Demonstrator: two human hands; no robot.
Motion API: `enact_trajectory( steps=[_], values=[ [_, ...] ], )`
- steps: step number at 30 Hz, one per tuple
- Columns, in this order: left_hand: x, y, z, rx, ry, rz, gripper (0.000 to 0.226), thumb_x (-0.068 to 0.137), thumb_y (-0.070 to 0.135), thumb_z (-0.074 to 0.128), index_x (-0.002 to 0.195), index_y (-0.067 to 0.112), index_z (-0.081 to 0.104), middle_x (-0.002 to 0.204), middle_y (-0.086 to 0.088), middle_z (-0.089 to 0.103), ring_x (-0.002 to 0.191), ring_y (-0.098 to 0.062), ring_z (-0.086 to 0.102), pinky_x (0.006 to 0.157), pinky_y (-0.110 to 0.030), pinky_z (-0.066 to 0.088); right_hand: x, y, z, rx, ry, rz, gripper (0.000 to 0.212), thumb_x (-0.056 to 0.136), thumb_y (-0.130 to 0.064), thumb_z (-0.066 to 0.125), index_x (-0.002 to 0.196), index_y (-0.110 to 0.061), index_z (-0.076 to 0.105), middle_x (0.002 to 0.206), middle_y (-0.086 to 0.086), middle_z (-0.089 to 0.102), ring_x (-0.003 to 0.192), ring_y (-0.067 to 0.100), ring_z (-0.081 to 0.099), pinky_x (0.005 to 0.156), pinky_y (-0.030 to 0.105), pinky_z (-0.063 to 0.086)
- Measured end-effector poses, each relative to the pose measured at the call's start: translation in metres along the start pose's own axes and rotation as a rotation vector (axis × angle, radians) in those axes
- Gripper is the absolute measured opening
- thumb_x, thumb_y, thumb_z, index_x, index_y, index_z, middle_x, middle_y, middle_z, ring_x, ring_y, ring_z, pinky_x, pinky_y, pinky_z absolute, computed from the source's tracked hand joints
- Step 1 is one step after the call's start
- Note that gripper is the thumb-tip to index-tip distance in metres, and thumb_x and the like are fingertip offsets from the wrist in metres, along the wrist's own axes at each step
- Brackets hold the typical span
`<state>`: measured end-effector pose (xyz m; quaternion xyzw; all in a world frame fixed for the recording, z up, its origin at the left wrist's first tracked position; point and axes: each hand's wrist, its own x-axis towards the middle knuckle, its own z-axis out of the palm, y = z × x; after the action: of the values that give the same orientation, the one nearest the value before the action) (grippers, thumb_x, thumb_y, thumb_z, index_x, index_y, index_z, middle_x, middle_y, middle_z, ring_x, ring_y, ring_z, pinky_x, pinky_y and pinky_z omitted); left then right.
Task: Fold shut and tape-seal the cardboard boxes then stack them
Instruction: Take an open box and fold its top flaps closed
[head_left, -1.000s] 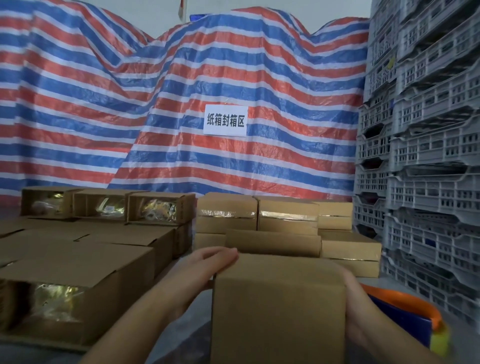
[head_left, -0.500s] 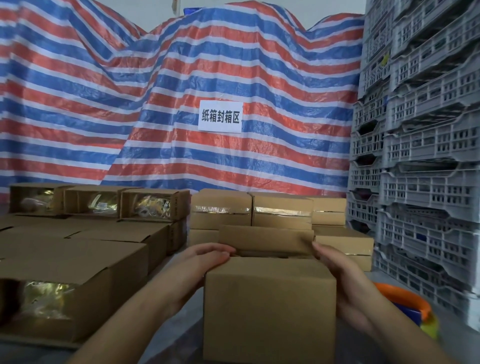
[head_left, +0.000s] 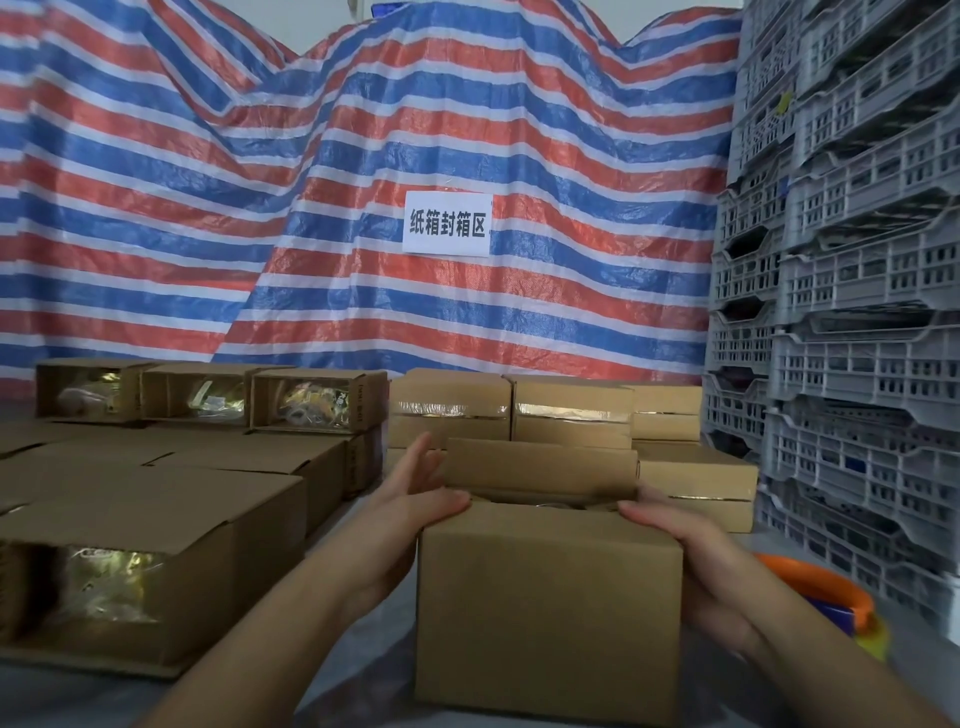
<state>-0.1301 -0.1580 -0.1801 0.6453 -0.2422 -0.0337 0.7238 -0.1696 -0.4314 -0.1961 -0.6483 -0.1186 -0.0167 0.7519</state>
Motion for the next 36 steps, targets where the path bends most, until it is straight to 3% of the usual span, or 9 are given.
enact_trajectory(
  steps=[4, 9, 16, 21, 25, 28, 30, 34, 36],
  values=[
    [0.0, 0.001, 0.0, -0.083, -0.099, -0.047, 0.061, 0.077, 0.01, 0.066, 0.133, 0.032, 0.055, 0.121, 0.007, 0.069, 0.096, -0.016, 0.07, 0.074, -0.028, 0.054, 0.0, 0.001, 0.0, 0.014, -0.01, -0.002, 0.062, 0.06, -0.037, 0.09, 0.117, -0.023, 0.071, 0.125, 0.018, 0.068, 0.104, 0.031, 0.07, 0.08, 0.037, 0.058],
    [0.001, -0.005, -0.003, 0.032, 0.029, -0.045, 0.038, 0.071, 0.026, 0.071, 0.108, 0.019, 0.07, 0.115, -0.011, 0.067, 0.1, -0.027, 0.063, 0.081, -0.034, 0.047, -0.002, -0.003, 0.004, 0.021, 0.037, -0.02, 0.064, 0.058, -0.033, 0.085, 0.121, -0.037, 0.07, 0.118, 0.012, 0.072, 0.104, 0.035, 0.071, 0.076, 0.04, 0.058],
    [0.003, -0.008, -0.006, 0.126, 0.04, -0.07, 0.025, 0.071, 0.039, 0.071, 0.092, 0.026, 0.075, 0.092, 0.002, 0.073, 0.087, -0.017, 0.067, 0.072, -0.028, 0.047, -0.004, -0.003, 0.007, 0.014, 0.041, -0.091, 0.067, 0.062, -0.033, 0.082, 0.127, -0.041, 0.065, 0.124, 0.003, 0.071, 0.112, 0.031, 0.068, 0.086, 0.042, 0.056],
    [0.002, -0.008, -0.006, 0.122, 0.028, -0.081, 0.029, 0.067, 0.042, 0.07, 0.091, 0.026, 0.075, 0.088, 0.002, 0.074, 0.082, -0.017, 0.068, 0.067, -0.026, 0.05, -0.001, 0.001, 0.007, -0.108, 0.14, -0.177, 0.029, 0.08, -0.031, 0.07, 0.104, -0.017, 0.079, 0.13, -0.012, 0.066, 0.114, 0.017, 0.067, 0.093, 0.038, 0.051],
    [0.001, -0.007, -0.005, 0.12, 0.042, -0.08, 0.029, 0.068, 0.04, 0.07, 0.091, 0.024, 0.074, 0.095, -0.003, 0.071, 0.086, -0.02, 0.066, 0.067, -0.028, 0.049, 0.0, 0.003, 0.008, -0.142, 0.168, -0.21, 0.027, 0.082, -0.027, 0.063, 0.096, -0.011, 0.081, 0.127, -0.01, 0.068, 0.112, 0.016, 0.067, 0.087, 0.034, 0.05],
    [0.002, -0.006, -0.004, 0.171, 0.046, -0.096, 0.018, 0.084, 0.03, 0.067, 0.098, 0.022, 0.073, 0.103, -0.006, 0.068, 0.089, -0.02, 0.064, 0.071, -0.029, 0.048, -0.001, 0.001, 0.01, -0.15, 0.171, -0.227, 0.025, 0.08, -0.024, 0.063, 0.091, -0.01, 0.081, 0.122, -0.007, 0.071, 0.11, 0.017, 0.068, 0.087, 0.033, 0.049],
    [0.001, 0.001, -0.005, 0.285, 0.039, -0.106, 0.013, 0.092, 0.028, 0.063, 0.101, 0.025, 0.072, 0.106, -0.002, 0.067, 0.094, -0.018, 0.063, 0.076, -0.028, 0.047, -0.003, 0.0, 0.013, -0.143, 0.169, -0.23, 0.025, 0.078, -0.023, 0.062, 0.088, -0.01, 0.081, 0.119, -0.005, 0.072, 0.105, 0.017, 0.069, 0.085, 0.033, 0.051],
    [0.001, 0.034, 0.006, 0.812, 0.045, -0.022, 0.019, 0.095, 0.034, 0.061, 0.113, 0.036, 0.063, 0.108, 0.009, 0.066, 0.095, -0.005, 0.062, 0.073, -0.019, 0.048, -0.006, -0.001, 0.018, -0.148, 0.186, -0.259, 0.024, 0.077, -0.022, 0.062, 0.085, -0.01, 0.082, 0.112, -0.003, 0.074, 0.099, 0.015, 0.071, 0.081, 0.028, 0.053],
    [0.001, 0.048, 0.028, 1.044, 0.065, 0.109, 0.036, 0.097, 0.041, 0.055, 0.132, 0.034, 0.054, 0.126, 0.007, 0.061, 0.11, -0.009, 0.059, 0.088, -0.026, 0.05, -0.007, -0.002, 0.017, -0.155, 0.19, -0.261, 0.024, 0.077, -0.022, 0.062, 0.085, -0.011, 0.082, 0.111, -0.003, 0.074, 0.099, 0.015, 0.071, 0.081, 0.027, 0.053]
  ],
)
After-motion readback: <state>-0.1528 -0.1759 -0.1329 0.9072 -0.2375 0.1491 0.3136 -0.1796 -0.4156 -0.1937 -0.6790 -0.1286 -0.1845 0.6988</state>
